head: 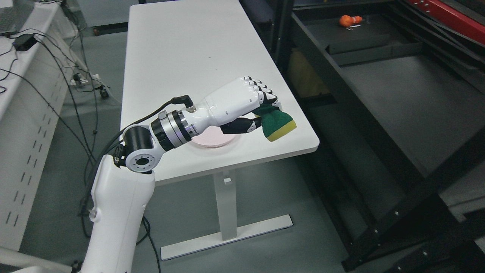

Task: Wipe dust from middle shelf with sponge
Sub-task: 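Carry the sponge in the left hand to the grey shelf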

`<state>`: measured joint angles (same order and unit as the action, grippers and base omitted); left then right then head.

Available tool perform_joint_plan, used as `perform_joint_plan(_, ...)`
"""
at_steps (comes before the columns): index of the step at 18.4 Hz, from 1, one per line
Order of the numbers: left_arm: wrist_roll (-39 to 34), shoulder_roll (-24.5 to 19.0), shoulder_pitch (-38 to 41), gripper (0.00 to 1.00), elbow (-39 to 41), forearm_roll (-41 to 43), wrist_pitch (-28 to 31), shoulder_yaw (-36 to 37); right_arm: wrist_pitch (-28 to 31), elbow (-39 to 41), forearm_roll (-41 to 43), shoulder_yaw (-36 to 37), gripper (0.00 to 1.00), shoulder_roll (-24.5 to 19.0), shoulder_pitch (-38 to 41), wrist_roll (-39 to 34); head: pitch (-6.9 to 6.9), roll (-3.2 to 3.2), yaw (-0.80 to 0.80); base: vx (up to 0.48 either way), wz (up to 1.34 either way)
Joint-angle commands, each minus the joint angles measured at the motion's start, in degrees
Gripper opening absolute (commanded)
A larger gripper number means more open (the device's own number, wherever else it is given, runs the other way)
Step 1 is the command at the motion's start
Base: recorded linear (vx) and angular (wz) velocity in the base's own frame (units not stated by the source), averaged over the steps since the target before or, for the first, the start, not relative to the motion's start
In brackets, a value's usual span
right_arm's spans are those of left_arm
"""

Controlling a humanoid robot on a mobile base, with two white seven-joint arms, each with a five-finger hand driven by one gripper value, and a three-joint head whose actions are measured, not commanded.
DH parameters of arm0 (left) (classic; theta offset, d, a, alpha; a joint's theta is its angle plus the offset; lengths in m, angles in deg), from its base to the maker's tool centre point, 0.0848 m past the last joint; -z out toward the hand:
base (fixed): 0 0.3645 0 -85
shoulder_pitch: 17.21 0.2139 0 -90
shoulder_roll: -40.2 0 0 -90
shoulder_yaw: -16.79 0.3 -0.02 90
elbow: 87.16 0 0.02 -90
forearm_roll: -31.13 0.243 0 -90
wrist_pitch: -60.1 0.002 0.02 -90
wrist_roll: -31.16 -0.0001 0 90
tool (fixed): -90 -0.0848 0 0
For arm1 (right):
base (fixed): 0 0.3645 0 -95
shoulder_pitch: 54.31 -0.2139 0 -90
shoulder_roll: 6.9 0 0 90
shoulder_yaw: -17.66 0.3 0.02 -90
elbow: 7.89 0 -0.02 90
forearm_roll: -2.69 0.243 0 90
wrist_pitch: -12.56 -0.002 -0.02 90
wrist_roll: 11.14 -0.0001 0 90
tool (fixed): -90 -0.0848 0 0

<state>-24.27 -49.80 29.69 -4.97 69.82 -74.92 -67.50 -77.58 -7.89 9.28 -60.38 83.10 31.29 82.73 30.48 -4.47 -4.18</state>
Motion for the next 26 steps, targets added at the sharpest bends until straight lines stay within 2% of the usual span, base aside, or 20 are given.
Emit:
perform_joint_plan(1,0.06,-1.00,-3.04,0.01,0.52,-0.97,0.02,-0.26,4.18,1.00,0.00,0.00,1.00,1.00,0.00,0.26,0.00,0.00,0.00,-0.264,-0.72)
perform_joint_plan(4,-0.03,-1.00,-5.68,0.00,0.52,-2.55,0.02,2.45,4.18,1.00,0.00,0.00,1.00,1.00,0.00,0.26,0.00,0.00,0.00,-0.245,-0.80)
perform_joint_plan(12,-2.22,-1.00,-8.04,0.00,0.52,-14.15,0.02,18.98,4.18,1.00,0.00,0.00,1.00,1.00,0.00,0.26,0.00,0.00,0.00,-0.234,-1.07)
perform_joint_plan(17,-2.66,-1.00,-22.35,0.01,-0.27,-17.32,0.02,21.79,4.18,1.00,0.00,0.00,1.00,1.00,0.00,0.26,-0.01,0.00,0.00,-0.137,-0.84)
perform_joint_plan(20,-2.66,-1.00,-36.74,0.01,-2.11,-17.06,0.27,24.95,4.18,1.00,0.00,0.00,1.00,1.00,0.00,0.26,-0.01,0.00,0.00,-0.013,-0.29)
perform_joint_plan(22,-2.84,-1.00,-44.50,0.01,-3.69,-17.15,3.18,28.37,4.18,1.00,0.00,0.00,1.00,1.00,0.00,0.26,-0.01,0.00,0.00,0.025,-0.25)
perform_joint_plan(26,-3.02,-1.00,-50.06,0.01,-4.41,-12.86,6.52,35.24,4.18,1.00,0.00,0.00,1.00,1.00,0.00,0.26,-0.02,0.00,0.00,0.021,-0.27)
